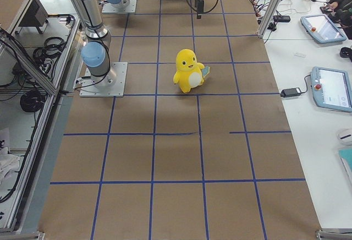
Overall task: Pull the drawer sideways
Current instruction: 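Close the left gripper around the white bar handle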
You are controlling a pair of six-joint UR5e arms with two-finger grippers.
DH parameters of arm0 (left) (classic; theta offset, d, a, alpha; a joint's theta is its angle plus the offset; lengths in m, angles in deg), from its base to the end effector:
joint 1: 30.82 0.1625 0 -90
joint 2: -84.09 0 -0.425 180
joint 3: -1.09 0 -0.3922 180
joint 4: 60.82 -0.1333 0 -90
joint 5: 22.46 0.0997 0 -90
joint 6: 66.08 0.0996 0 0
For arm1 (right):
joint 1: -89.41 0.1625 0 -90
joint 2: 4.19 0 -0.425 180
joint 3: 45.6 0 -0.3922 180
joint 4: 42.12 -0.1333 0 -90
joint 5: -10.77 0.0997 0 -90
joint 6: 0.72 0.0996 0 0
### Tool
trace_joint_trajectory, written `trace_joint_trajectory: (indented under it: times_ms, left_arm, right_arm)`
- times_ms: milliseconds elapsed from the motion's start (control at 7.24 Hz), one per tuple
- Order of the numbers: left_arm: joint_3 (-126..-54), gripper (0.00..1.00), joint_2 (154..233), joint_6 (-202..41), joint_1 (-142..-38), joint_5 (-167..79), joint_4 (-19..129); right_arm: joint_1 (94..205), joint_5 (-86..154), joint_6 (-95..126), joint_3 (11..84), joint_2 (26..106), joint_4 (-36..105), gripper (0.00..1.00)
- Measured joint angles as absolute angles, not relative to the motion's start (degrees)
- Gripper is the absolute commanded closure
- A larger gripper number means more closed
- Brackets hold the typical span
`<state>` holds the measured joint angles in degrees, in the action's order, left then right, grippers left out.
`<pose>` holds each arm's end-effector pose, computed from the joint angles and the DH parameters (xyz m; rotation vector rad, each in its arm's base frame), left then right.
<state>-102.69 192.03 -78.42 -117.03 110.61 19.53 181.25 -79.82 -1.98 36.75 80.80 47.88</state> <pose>-0.0301 -0.5327 0.2557 -0.1500 2.3417 0.3862 0.1493 -0.5286 0.5090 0.0843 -3.1296 0.0722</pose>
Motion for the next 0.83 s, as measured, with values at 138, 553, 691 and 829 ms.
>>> trace_joint_trajectory:
  times_ms: [138,553,691,829]
  left_arm:
    - [-102.7,0.33,192.04,-78.58,-116.72,110.37,19.55]
    - [-102.54,0.37,192.32,-79.0,-116.61,109.53,19.44]
    - [-102.6,0.38,192.35,-79.08,-116.6,109.46,19.45]
    - [-102.66,0.4,192.36,-79.09,-116.6,109.43,19.51]
  right_arm:
    - [181.25,-79.81,-1.97,36.75,80.8,47.88,0.0]
    - [181.25,-79.8,-1.95,36.75,80.8,47.88,0.0]
    - [181.25,-79.8,-1.95,36.75,80.8,47.88,0.0]
    - [181.25,-79.81,-1.95,36.75,80.8,47.88,0.0]
